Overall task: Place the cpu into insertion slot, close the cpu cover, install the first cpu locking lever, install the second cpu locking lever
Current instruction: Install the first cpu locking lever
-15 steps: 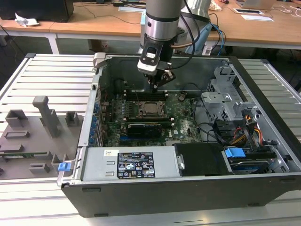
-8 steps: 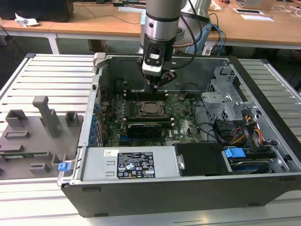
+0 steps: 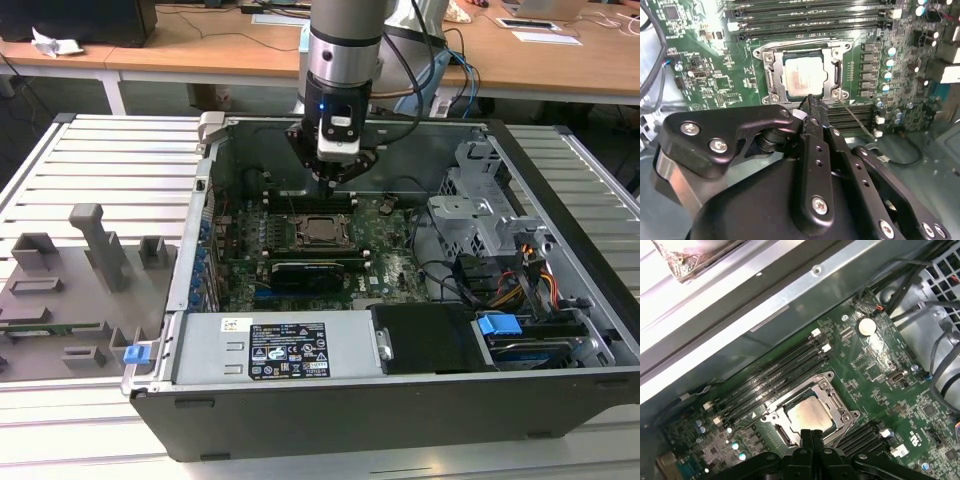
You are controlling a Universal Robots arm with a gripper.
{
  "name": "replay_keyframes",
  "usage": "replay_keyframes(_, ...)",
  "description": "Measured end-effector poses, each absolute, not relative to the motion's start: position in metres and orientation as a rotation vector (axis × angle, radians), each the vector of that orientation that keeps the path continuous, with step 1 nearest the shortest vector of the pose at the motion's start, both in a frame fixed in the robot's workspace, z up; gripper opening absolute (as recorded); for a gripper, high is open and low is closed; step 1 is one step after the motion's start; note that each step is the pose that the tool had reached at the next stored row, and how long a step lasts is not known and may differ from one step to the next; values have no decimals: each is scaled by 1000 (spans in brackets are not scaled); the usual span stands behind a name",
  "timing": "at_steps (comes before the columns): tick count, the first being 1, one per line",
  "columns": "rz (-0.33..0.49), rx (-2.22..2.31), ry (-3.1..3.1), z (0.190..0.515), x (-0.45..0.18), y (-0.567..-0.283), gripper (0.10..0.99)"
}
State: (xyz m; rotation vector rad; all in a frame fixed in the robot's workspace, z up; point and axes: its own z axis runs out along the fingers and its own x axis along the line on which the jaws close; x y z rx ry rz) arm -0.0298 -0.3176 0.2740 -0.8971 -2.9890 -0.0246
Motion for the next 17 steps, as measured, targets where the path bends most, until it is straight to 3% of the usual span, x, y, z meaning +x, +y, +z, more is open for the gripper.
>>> replay_keyframes(17, -18, -294, -3104, 274, -30, -318, 106)
